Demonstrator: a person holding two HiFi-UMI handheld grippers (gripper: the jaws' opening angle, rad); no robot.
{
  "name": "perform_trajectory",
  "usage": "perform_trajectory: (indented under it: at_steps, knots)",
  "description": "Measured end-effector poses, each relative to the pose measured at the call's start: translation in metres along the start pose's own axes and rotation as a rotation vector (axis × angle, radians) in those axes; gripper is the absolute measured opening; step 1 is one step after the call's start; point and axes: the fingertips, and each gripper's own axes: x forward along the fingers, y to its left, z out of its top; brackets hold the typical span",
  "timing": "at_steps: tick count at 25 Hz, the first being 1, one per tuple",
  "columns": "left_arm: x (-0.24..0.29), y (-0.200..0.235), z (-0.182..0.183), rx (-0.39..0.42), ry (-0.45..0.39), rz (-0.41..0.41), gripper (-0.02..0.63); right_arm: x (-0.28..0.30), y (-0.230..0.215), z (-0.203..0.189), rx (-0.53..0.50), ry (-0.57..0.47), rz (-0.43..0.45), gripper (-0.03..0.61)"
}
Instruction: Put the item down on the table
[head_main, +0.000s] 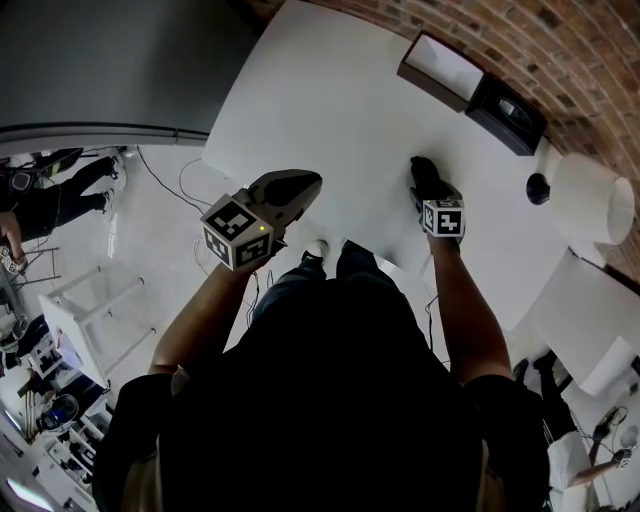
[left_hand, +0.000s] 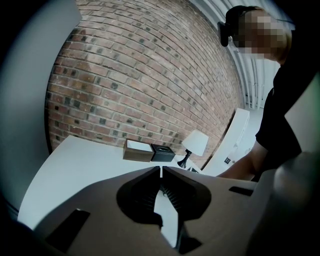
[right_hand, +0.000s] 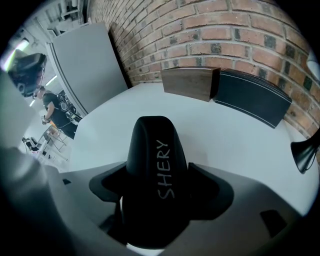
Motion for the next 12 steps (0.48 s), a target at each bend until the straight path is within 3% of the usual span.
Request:
perform_trajectory:
  at_steps: [12]
  knots:
    - [-0.013,0.002,-0.004,-0.008,-0.001,-0.010,0.032,-0.010,0.003,0.003,0.014,0.001,-0.035,0.383]
